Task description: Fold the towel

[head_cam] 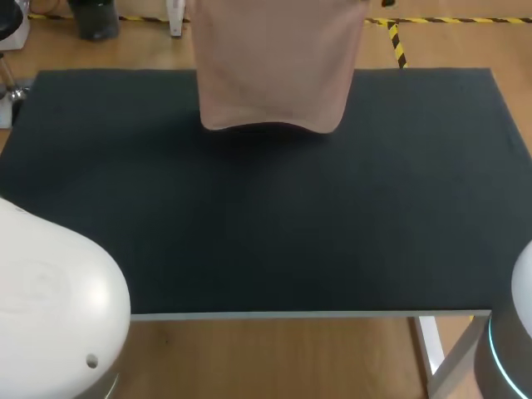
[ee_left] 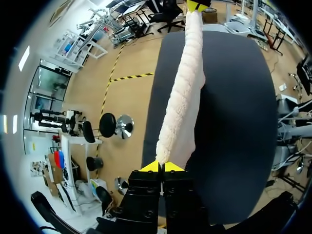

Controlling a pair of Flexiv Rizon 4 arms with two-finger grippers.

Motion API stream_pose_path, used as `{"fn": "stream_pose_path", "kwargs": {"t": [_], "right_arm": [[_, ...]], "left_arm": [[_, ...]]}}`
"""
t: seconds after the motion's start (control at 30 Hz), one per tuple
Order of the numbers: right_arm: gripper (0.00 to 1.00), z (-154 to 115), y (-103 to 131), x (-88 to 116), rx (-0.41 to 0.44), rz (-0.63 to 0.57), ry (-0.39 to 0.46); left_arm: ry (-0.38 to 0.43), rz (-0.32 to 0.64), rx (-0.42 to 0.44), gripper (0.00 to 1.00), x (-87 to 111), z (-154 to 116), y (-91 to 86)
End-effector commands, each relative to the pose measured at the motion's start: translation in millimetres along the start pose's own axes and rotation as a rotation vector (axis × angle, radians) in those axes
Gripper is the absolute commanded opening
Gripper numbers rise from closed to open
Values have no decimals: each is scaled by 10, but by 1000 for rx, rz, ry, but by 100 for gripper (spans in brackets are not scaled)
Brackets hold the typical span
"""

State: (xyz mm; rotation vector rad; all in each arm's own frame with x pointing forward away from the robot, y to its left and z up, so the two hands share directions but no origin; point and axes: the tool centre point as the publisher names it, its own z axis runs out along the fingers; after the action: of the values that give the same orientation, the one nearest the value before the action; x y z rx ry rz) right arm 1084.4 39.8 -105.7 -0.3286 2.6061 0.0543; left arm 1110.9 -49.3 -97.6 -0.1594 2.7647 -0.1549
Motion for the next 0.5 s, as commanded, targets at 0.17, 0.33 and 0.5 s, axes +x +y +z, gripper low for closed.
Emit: {"fn": "stream_pose_path", "kwargs": {"t": [0.17,0.33,0.5], "right_arm": [[0,-9,53,408,-4,-9,45],[0,33,132,655,-11,-22,89],[0,-12,199,814,-24,-25,111]], "left_arm": [[1,3,37,0,549,-10,122],[29,0,45,0,795,6,156],[53,-2,54,0,1023,-32,175]]}}
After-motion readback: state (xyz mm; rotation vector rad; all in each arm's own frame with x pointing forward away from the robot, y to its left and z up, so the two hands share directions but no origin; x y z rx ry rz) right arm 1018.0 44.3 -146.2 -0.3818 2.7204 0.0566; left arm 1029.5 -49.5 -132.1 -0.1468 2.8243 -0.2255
